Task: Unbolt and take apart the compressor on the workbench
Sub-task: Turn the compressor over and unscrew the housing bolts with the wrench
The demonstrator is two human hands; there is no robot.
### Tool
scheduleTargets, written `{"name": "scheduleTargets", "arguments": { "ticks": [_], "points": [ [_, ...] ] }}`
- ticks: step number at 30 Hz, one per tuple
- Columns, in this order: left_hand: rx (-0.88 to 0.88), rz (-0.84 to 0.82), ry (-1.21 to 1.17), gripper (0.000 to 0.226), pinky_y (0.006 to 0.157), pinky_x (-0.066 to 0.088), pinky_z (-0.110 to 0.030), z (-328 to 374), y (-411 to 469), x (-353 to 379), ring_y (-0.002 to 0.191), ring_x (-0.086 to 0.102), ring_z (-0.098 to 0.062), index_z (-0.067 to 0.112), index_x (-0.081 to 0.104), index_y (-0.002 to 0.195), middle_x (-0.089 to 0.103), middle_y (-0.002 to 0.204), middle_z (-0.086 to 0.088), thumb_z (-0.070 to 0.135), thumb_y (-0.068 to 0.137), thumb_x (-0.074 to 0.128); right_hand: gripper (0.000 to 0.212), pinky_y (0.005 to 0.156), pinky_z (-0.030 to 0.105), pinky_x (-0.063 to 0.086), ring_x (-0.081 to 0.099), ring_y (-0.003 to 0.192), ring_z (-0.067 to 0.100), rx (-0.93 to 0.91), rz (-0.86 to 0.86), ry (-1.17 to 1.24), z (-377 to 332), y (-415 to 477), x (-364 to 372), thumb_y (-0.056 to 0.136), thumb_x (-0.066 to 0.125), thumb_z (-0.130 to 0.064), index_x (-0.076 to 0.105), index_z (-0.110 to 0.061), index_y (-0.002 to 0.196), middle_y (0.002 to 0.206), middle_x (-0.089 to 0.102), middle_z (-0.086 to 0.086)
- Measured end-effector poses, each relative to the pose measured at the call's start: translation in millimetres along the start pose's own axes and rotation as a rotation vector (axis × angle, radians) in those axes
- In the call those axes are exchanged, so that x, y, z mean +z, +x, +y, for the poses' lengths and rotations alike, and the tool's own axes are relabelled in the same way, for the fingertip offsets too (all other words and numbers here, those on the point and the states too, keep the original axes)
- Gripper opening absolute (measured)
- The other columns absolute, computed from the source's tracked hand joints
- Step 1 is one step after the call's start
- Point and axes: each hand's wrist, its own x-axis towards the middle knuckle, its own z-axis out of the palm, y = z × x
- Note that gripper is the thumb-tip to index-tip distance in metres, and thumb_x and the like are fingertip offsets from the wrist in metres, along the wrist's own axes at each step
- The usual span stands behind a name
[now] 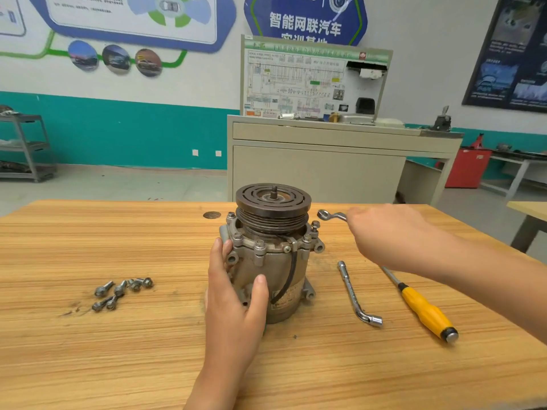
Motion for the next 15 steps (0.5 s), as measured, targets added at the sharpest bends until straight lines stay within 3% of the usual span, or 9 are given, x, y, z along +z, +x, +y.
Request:
{"name": "scheduleTargets", "arguments": {
  "ticks": [4, 9, 13, 15],
  "points": [
    [0.003, -0.002, 0.001, 0.069, 0.108, 0.033, -0.049, -2, 0, -1, 0.134, 0.033, -0.003, 0.062, 0.006, 0.127, 0.028, 0.142, 0.029, 0.036, 0.080, 0.049, 0.026, 0.040, 0.024, 0.027, 0.031, 0.050, 0.012, -0.044, -0.061, -0.094, -11, 3, 0, 0.091, 0.041, -0.003, 0.043, -0.008, 0.117, 0.061, 0.031, -0.004],
    [-0.008, -0.009, -0.015, 0.070, 0.108, 0.034, -0.049, -1, 0, 0, 0.134, 0.033, -0.004, 0.063, 0.006, 0.126, 0.027, 0.139, 0.032, 0.035, 0.080, 0.050, 0.019, 0.039, 0.023, 0.026, 0.033, 0.048, 0.012, -0.120, -0.126, -0.207, -13, 8, -9, 0.092, 0.042, -0.003, 0.048, -0.009, 0.109, 0.062, 0.034, -0.003],
    [-0.015, -0.013, -0.021, 0.070, 0.108, 0.034, -0.049, 0, 0, 0, 0.134, 0.032, -0.003, 0.064, 0.006, 0.125, 0.025, 0.136, 0.040, 0.035, 0.079, 0.050, 0.017, 0.042, 0.023, 0.029, 0.036, 0.050, 0.011, -0.298, -0.141, -0.249, 4, 20, -18, 0.090, 0.039, -0.026, 0.047, -0.012, 0.094, 0.061, 0.038, -0.002],
    [-0.013, -0.015, -0.025, 0.071, 0.108, 0.035, -0.048, 0, 0, 0, 0.133, 0.032, -0.002, 0.067, 0.005, 0.124, 0.025, 0.136, 0.042, 0.036, 0.079, 0.050, 0.019, 0.042, 0.024, 0.026, 0.035, 0.049, 0.010, -0.355, -0.123, -0.278, 12, 28, -17, 0.092, 0.034, -0.028, 0.044, -0.012, 0.093, 0.059, 0.037, -0.002]
  ]
}}
